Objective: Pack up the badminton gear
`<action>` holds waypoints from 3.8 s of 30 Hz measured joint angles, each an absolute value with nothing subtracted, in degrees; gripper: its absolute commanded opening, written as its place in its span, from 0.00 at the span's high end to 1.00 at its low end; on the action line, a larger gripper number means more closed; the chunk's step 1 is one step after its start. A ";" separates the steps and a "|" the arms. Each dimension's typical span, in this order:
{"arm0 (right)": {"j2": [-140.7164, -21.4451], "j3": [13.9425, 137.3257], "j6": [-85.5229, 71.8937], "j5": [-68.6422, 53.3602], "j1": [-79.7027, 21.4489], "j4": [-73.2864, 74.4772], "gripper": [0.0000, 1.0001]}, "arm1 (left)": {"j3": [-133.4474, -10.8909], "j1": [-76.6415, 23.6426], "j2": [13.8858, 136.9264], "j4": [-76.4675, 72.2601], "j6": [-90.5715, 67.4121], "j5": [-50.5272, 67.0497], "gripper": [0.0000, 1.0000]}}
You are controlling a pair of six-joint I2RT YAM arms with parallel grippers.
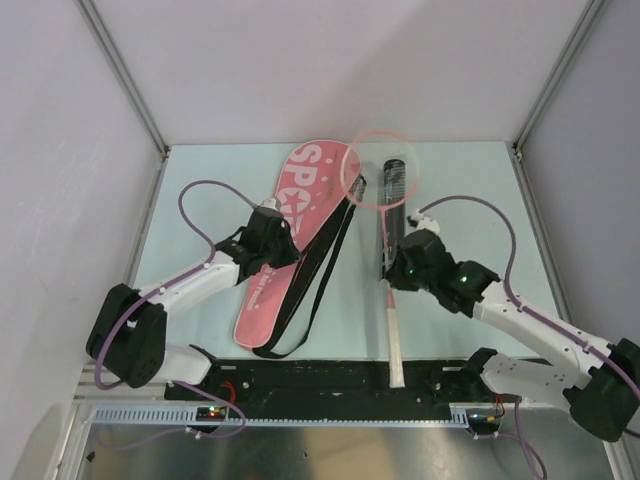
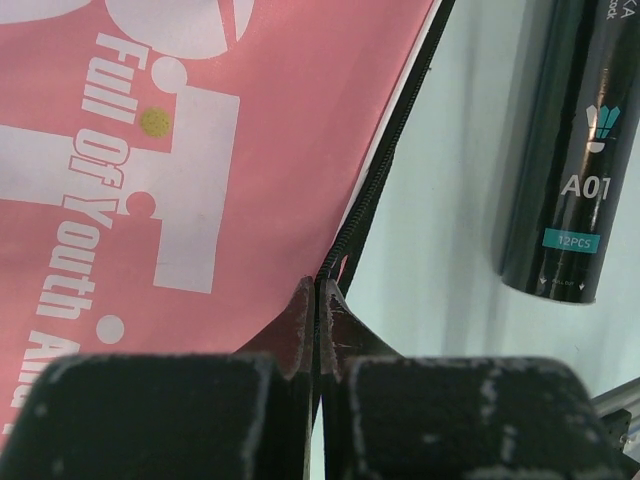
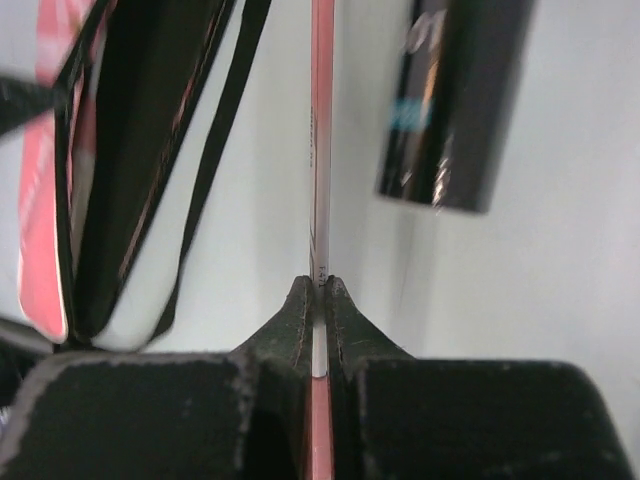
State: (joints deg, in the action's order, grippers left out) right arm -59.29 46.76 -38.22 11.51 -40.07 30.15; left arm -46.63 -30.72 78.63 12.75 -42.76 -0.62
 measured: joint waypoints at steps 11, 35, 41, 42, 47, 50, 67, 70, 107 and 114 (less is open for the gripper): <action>-58.15 45.50 -48.25 18.17 -59.24 39.55 1.00 | -46.63 -30.55 76.95 12.67 -41.54 -0.45 1.00; -55.35 42.06 -55.96 20.01 -68.95 43.99 1.00 | -46.63 -30.46 75.42 12.75 -41.36 -1.17 1.00; -58.54 42.06 -56.73 18.96 -69.60 41.25 1.00 | -46.63 -30.46 74.87 12.73 -41.36 -1.10 1.00; -58.85 42.06 -56.86 18.81 -69.80 40.91 1.00 | -46.63 -30.46 74.85 12.71 -41.36 -1.10 1.00; -59.83 42.06 -57.95 18.57 -70.98 40.21 1.00 | -46.63 -30.46 74.85 12.73 -41.36 -1.08 1.00; -60.12 42.06 -58.72 18.61 -72.12 40.56 1.00 | -46.70 -30.46 74.85 12.75 -41.39 -1.08 1.00; -60.31 41.54 -64.97 19.05 -80.36 45.67 1.00 | -46.85 -30.46 74.85 12.32 -41.39 -1.37 1.00; -60.69 41.34 -66.02 19.05 -81.36 45.67 1.00 | -46.85 -30.46 74.85 11.88 -41.36 -1.37 1.00; -78.63 47.62 -50.59 23.42 -65.91 14.11 1.00 | -41.15 -31.88 72.10 4.51 -51.13 6.48 1.00; -87.05 48.69 -47.81 24.49 -60.23 -0.40 1.00 | -39.13 -32.14 70.65 1.80 -56.27 8.51 1.00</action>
